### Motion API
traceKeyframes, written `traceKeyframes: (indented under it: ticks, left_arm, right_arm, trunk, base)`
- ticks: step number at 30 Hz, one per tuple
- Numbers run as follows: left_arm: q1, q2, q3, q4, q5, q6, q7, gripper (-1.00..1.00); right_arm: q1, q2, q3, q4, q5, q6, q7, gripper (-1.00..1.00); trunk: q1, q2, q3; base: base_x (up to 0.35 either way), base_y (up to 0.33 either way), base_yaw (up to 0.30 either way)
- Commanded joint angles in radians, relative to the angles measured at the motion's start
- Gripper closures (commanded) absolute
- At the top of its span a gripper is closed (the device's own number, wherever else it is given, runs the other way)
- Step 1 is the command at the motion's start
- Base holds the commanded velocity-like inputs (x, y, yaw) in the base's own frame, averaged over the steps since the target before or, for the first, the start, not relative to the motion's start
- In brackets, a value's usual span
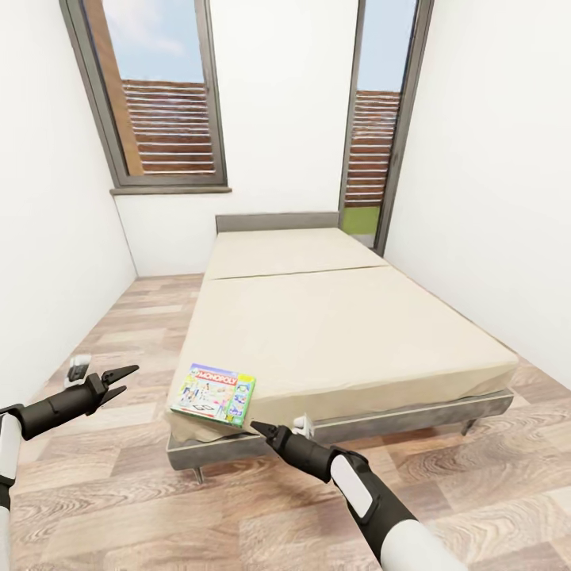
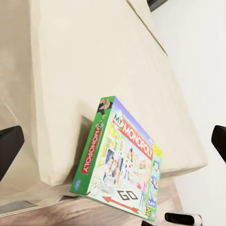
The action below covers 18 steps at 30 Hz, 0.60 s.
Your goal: Put all the toys in the child's room - the three board games (two on the bed and one on the table), the two jigsaw puzzles on the table, and the tennis ball on the table - inside the toy box on the table in the child's room.
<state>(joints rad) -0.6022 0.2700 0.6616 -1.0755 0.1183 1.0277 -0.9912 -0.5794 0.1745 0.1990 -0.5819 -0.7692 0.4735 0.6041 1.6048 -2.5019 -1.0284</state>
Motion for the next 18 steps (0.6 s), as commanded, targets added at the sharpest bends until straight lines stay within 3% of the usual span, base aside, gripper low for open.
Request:
traceKeyframes:
  ticks: [1,5,18]
  left_arm:
    - [-0.001,0.000,0.001,0.000,0.003,0.006,-0.001,-1.00]
    - [-0.001,0.000,0.001,0.000,0.003,0.006,-0.001,-1.00]
    - [-0.001,0.002,0.001,0.000,0.005,0.005,-0.004,-1.00]
  right_arm:
    - [-0.001,0.000,0.000,0.002,-0.008,0.007,0.000,-1.00]
    - [0.000,0.000,0.000,0.006,-0.010,0.006,0.001,-1.00]
    - [0.001,0.000,0.000,0.008,-0.010,0.005,0.004,-1.00]
  trunk:
    - [0.000,-0.001,-0.005]
    - [0.002,-0.002,-0.020]
    - [0.002,-0.002,-0.020]
  base:
    - [0.000,0.000,0.000]
    - [0.000,0.000,0.000]
    - [0.000,0.000,0.000]
